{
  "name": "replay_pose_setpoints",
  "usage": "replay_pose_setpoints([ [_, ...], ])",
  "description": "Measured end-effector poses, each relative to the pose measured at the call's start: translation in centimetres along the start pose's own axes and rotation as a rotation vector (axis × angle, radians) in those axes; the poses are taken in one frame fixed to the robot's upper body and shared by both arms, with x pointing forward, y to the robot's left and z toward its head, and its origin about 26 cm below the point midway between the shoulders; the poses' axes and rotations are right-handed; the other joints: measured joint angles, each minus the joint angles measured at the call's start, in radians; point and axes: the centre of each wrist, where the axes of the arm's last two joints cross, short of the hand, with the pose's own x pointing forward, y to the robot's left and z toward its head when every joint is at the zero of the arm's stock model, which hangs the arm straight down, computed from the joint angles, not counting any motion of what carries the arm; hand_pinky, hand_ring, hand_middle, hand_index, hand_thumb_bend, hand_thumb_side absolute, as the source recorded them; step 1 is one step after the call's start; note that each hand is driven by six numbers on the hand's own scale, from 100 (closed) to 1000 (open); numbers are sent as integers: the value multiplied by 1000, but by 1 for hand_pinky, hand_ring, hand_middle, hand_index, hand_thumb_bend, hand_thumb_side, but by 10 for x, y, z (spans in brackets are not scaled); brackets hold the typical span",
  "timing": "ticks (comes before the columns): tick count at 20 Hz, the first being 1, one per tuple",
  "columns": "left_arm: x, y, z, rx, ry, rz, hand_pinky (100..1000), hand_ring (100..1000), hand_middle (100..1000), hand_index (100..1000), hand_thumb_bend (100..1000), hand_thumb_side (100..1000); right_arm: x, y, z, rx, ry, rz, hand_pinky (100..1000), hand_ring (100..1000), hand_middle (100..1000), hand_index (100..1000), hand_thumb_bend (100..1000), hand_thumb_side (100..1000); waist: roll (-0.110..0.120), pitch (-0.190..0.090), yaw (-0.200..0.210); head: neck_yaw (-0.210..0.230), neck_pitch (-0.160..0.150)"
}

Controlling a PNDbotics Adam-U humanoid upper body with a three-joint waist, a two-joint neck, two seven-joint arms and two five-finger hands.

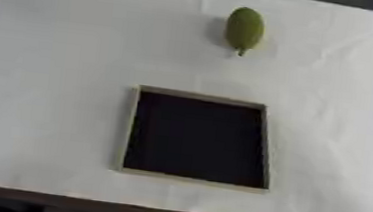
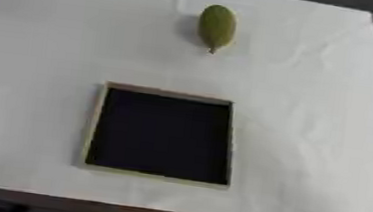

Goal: Pick up objects on the table and place them in the box.

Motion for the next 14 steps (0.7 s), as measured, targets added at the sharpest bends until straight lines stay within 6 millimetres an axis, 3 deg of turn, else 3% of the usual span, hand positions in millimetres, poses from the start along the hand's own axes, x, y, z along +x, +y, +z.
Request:
replay_pose_setpoints([
  [5,0,-1,0,-9,4,2,697,694,727,750,100,599,-30,14,-15,201,54,74,874,961,797,908,100,589,-2,-2,5,-4,4],
  [12,0,0,0,-21,9,-3,697,695,727,750,100,600,-48,40,-29,494,16,183,897,1000,840,906,100,582,-4,-7,4,-5,4],
  [13,0,0,1,-23,9,-3,697,695,727,750,100,601,-49,44,-31,532,7,193,899,1000,836,897,182,538,-4,-7,4,-6,5],
  [14,0,-1,1,-27,10,-1,697,695,728,750,100,601,-50,48,-33,571,-3,202,901,1000,841,896,115,555,-4,-8,4,-6,5],
])
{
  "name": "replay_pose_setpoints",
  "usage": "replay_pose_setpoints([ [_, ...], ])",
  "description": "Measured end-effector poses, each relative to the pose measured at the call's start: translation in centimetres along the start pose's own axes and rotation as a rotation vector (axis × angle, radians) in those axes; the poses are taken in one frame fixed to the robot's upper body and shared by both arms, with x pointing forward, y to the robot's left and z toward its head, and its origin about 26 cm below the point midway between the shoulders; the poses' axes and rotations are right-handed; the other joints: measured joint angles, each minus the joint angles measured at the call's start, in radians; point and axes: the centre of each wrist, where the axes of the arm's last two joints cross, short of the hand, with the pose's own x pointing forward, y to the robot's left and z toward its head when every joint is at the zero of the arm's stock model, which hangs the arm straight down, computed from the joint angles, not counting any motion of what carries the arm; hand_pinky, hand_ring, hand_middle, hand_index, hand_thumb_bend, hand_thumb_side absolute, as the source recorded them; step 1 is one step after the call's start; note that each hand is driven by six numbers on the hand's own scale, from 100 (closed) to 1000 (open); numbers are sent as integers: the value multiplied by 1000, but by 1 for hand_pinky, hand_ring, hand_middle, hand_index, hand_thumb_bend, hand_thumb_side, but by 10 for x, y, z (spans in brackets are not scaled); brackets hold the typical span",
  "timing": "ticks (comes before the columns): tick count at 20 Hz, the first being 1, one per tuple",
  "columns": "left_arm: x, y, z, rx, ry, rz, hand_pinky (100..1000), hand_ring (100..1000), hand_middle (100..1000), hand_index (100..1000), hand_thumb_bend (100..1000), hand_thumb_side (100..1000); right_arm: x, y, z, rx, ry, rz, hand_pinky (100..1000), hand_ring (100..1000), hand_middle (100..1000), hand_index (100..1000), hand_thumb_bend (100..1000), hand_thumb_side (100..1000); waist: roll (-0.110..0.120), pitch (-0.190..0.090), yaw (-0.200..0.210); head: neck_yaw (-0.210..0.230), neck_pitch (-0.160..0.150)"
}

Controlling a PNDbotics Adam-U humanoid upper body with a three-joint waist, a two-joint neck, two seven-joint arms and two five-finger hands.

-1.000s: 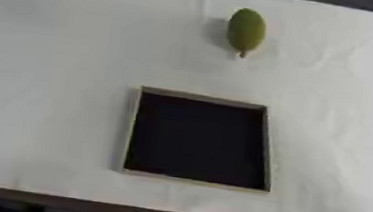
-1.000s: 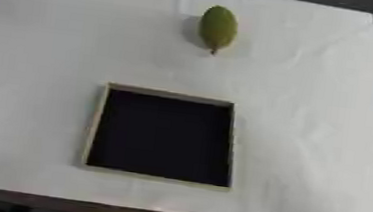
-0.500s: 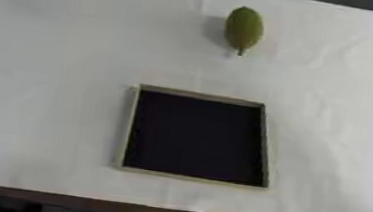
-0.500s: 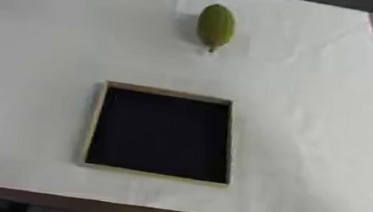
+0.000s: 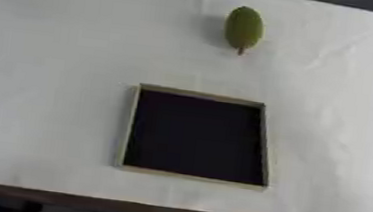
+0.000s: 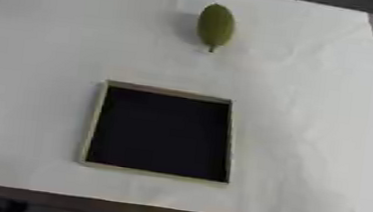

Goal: Pick up objects on the table and place them in the box.

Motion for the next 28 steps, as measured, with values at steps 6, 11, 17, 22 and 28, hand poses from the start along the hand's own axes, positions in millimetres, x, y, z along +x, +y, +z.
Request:
replay_pose_setpoints([
  [6,0,-2,0,-14,7,8,697,696,729,750,100,602,3,20,-22,237,-85,74,916,1000,855,895,298,334,-2,-3,0,-1,0],
  [11,0,-2,0,-19,9,10,697,696,729,750,100,603,4,29,-32,363,-138,82,916,1000,849,887,427,112,-3,-3,2,-1,0],
  [17,0,-2,0,-22,11,11,697,697,730,750,100,604,7,35,-38,424,-156,67,914,1000,840,883,437,100,-5,-3,2,-1,0],
  [22,-1,-3,0,-27,13,13,697,697,731,750,100,604,12,38,-45,431,-174,51,912,1000,837,884,431,100,-5,-3,4,-4,0],
  [28,-1,-4,0,-32,12,16,697,698,732,750,100,605,20,42,-58,428,-191,34,911,1000,845,885,426,100,-7,2,15,-11,0],
])
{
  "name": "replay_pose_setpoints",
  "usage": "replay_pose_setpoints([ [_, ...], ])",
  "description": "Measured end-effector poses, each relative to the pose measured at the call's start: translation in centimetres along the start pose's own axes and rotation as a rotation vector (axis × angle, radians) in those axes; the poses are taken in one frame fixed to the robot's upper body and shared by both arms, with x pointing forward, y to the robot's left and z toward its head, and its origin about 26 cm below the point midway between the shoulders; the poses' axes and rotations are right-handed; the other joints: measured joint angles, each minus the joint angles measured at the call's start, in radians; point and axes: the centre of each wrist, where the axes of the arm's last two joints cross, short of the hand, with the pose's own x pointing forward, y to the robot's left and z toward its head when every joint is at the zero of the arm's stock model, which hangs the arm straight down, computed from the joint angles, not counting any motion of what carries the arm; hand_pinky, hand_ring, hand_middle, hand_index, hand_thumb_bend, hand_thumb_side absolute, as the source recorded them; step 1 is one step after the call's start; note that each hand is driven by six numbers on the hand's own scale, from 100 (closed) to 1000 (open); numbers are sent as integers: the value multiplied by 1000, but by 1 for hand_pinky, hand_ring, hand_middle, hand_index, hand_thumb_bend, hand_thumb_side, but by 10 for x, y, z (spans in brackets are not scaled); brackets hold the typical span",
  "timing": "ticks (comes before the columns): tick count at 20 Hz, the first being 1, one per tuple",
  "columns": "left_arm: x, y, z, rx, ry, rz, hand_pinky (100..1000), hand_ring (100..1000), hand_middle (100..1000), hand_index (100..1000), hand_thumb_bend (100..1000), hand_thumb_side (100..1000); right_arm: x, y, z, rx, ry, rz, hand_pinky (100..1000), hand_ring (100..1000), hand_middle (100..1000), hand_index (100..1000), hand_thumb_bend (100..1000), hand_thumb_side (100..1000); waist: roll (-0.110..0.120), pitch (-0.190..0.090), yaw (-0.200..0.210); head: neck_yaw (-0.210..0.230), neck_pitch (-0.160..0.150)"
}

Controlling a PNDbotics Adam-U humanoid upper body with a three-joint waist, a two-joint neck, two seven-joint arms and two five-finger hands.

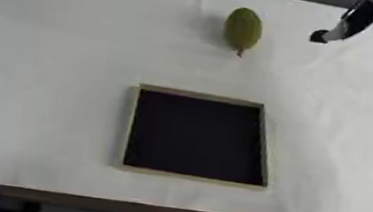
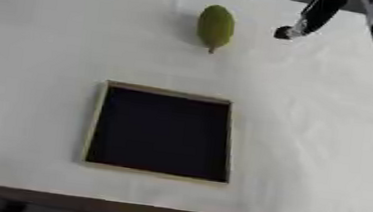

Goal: Pick up objects on the table and place them in the box.

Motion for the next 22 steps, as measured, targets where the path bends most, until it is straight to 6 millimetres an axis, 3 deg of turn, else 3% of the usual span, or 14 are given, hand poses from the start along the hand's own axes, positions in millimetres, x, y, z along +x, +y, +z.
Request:
replay_pose_setpoints([
  [9,1,-1,-2,-6,-7,5,697,699,734,751,100,607,0,7,-26,-9,26,-3,911,1000,853,884,418,100,-2,25,19,-17,-10],
  [14,1,-1,-2,-8,-7,5,697,700,736,751,100,608,-5,12,-31,-20,40,-2,918,1000,859,894,407,100,-4,29,21,-21,-12],
  [17,1,-4,-4,-8,-17,18,697,701,736,751,100,609,-7,12,-35,-49,60,-23,918,1000,857,895,397,100,-4,60,42,-35,-32],
  [22,1,-8,-6,-13,-26,35,698,701,737,751,100,609,-8,8,-42,-121,88,-44,920,1000,875,896,383,100,-4,71,53,-50,-56],
])
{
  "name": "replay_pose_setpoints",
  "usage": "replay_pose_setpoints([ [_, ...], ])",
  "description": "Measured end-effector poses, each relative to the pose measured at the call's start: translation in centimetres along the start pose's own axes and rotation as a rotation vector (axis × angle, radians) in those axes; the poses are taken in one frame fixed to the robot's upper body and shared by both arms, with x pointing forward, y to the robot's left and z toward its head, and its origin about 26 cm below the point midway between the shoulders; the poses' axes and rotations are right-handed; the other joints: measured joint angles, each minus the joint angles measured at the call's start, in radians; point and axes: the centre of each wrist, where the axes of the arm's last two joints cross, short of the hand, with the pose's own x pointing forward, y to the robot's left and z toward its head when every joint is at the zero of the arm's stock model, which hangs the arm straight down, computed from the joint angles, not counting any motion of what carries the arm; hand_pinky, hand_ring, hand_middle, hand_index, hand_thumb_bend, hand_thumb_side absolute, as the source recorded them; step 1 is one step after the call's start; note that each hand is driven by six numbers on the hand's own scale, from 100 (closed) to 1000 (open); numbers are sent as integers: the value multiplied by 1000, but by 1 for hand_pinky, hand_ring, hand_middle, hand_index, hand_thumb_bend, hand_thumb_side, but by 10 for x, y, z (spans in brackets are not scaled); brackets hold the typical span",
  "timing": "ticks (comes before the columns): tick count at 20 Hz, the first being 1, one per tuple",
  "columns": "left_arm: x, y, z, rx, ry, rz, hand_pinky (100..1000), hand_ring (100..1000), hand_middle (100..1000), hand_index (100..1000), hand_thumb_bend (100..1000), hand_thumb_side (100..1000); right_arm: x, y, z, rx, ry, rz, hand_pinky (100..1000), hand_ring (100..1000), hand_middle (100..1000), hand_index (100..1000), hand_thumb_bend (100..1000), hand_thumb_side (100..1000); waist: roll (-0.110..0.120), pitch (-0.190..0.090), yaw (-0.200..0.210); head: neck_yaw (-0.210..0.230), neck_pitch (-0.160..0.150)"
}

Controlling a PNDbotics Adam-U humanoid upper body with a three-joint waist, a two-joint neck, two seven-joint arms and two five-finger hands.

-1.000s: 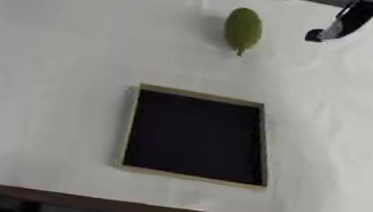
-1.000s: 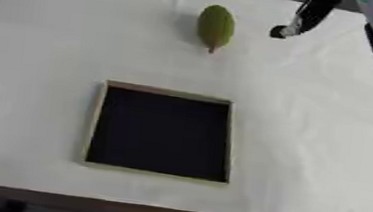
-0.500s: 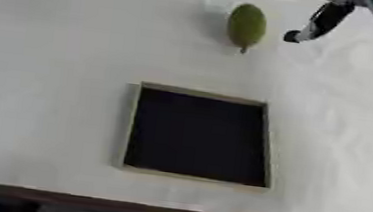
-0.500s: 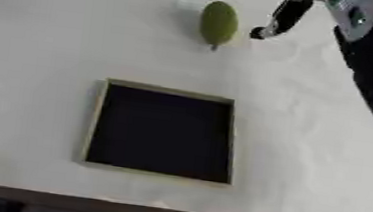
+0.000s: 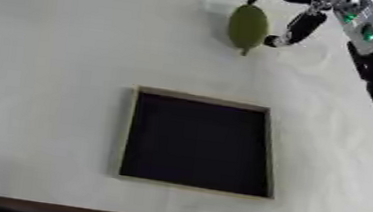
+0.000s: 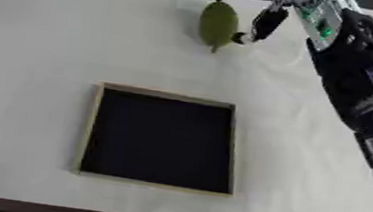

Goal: Pick up objects on the table and place them in the box.

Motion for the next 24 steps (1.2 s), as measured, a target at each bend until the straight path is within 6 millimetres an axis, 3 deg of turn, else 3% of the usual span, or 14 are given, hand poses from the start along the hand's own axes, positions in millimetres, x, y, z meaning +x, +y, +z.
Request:
replay_pose_setpoints([
  [15,1,-2,-3,-13,-14,11,700,704,740,752,100,611,-7,0,-2,-72,106,17,920,1000,884,906,404,100,-5,33,27,-22,-34],
  [19,0,-3,-2,-14,-14,16,700,704,741,753,100,612,-11,3,-1,-51,122,19,916,1000,844,894,368,100,-8,39,30,-24,-35],
  [24,0,-4,-3,-16,-14,17,701,705,741,753,100,613,-11,7,-3,9,92,24,891,960,709,841,339,100,-9,40,30,-24,-34],
])
